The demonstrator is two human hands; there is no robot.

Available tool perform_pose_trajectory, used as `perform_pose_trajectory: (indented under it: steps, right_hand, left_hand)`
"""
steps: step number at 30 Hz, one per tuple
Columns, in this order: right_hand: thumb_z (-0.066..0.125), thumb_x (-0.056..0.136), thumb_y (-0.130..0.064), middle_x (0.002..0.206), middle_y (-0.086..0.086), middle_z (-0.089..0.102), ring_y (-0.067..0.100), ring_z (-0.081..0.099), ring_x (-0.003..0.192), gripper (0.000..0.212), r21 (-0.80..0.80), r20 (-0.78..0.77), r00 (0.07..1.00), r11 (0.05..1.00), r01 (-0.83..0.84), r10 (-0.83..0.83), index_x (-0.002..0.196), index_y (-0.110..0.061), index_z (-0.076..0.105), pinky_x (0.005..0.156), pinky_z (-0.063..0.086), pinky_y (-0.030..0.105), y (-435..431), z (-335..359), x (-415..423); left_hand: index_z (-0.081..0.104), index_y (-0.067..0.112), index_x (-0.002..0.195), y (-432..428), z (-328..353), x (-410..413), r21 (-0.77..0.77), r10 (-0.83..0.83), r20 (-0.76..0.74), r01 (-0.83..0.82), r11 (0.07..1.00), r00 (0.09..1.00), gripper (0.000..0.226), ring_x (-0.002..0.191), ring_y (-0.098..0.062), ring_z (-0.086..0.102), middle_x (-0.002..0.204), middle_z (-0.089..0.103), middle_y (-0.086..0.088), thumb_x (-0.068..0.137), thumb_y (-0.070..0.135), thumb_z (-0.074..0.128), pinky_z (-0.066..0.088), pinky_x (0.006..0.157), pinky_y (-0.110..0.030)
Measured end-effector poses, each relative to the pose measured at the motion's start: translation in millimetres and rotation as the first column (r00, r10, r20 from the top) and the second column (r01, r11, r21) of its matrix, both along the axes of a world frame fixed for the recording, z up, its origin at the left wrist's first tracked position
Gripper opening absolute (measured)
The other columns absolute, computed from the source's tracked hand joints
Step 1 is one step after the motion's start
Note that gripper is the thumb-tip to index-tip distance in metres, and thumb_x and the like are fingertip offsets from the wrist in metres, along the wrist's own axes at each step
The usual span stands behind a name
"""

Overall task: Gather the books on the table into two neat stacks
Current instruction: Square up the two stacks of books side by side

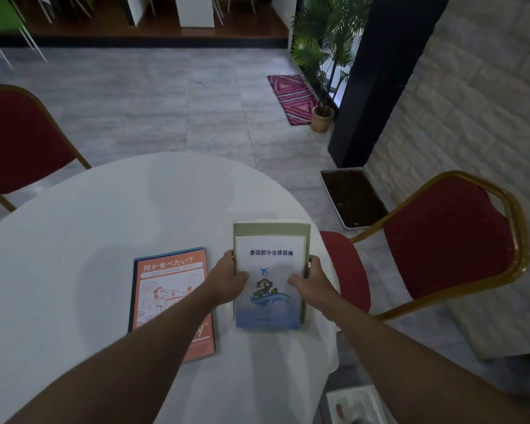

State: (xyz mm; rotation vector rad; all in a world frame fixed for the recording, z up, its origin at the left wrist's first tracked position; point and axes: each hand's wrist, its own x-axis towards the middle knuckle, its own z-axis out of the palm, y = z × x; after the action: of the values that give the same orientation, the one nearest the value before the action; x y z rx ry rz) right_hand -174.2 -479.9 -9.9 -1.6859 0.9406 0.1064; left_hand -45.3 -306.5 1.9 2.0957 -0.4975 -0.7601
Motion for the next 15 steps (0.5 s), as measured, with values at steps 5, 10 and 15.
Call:
perform_pose_trajectory:
  steps: [5,10,15]
  right_hand:
    - [0.062,0.089,-0.029,0.122,0.004,0.063,0.022,0.062,0.107,0.047,0.041,-0.130,0.991,0.999,-0.026,0.031,0.131,-0.017,0.046,0.098,0.052,0.041,1,-18,-3]
    - [0.064,0.088,-0.030,0.130,0.011,0.060,0.027,0.061,0.114,0.047,0.000,-0.251,0.965,0.997,-0.082,0.080,0.129,-0.009,0.054,0.099,0.052,0.044,6,-39,-8]
    - [0.063,0.087,-0.038,0.136,0.019,0.049,0.035,0.055,0.121,0.054,-0.126,-0.412,0.901,0.971,-0.201,0.133,0.128,-0.002,0.057,0.102,0.050,0.043,7,-50,-3]
  left_hand:
    - [0.053,0.002,0.127,-2,-21,-8,0.163,0.000,-0.041,0.007,0.987,0.999,0.036,0.118,-0.031,0.059,0.130,0.061,-0.016,0.094,0.016,0.048,0.049,0.101,-0.044]
    - [0.059,-0.003,0.122,-1,-54,-14,0.289,0.029,-0.062,-0.010,0.957,0.998,0.036,0.117,-0.032,0.060,0.129,0.061,-0.020,0.096,0.021,0.052,0.051,0.096,-0.036]
    - [0.051,0.000,0.131,0,-74,-18,0.435,-0.028,-0.070,0.055,0.899,0.997,0.046,0.125,-0.036,0.051,0.136,0.047,-0.024,0.096,0.031,0.049,0.045,0.106,-0.038]
